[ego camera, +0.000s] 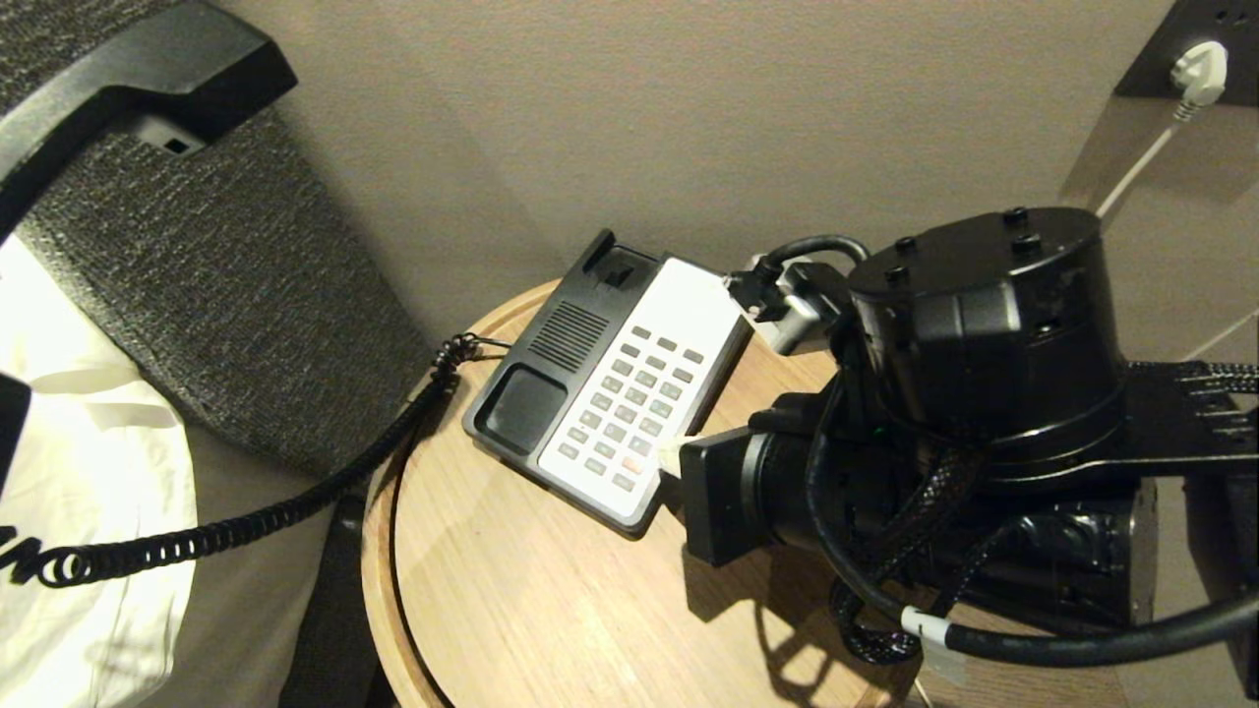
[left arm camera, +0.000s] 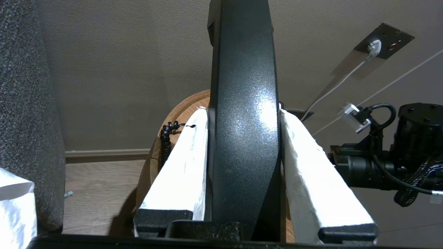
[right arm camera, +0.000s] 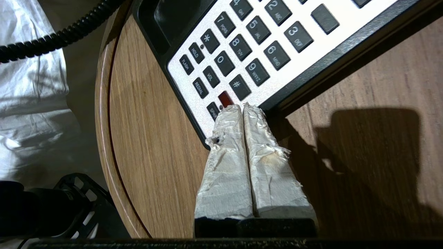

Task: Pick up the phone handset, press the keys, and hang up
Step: Put the handset back

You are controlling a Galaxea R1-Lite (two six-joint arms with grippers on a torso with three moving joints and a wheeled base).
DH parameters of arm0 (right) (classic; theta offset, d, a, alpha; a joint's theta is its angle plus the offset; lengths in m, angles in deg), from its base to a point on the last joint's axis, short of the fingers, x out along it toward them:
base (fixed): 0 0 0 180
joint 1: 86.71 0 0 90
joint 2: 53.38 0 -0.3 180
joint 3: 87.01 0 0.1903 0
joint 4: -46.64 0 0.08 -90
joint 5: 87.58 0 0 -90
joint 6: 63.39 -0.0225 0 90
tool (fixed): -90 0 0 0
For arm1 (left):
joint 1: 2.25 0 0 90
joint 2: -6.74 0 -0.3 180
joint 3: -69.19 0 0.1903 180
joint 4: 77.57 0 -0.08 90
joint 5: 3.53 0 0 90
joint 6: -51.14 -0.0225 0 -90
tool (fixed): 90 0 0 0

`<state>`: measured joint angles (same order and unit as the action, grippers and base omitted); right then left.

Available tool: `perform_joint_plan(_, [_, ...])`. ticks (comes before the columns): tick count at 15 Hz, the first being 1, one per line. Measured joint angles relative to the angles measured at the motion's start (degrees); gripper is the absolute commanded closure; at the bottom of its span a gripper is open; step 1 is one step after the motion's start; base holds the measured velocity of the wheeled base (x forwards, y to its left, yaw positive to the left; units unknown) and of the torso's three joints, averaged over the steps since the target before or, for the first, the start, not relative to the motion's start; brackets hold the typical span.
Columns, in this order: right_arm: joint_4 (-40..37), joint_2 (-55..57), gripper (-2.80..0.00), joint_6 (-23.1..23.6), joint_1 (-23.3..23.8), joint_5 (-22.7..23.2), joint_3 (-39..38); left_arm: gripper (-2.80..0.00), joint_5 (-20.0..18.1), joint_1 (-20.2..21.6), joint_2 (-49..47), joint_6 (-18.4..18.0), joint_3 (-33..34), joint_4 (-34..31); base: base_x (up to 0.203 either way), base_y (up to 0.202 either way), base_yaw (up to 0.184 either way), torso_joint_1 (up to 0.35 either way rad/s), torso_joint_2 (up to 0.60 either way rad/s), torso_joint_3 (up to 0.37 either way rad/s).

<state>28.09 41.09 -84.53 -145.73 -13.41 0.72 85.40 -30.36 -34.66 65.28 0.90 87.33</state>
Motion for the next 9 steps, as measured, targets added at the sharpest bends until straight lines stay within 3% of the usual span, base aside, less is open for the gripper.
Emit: perform_joint_plan(9, [-0.4,2.3,0.0,-0.1,-1.6,0.3,1.7,0.0,-1.6,0.0,1.8,0.2,1.5,-0.1,0.0,0.0,0.0,0.0,0.0,0.0])
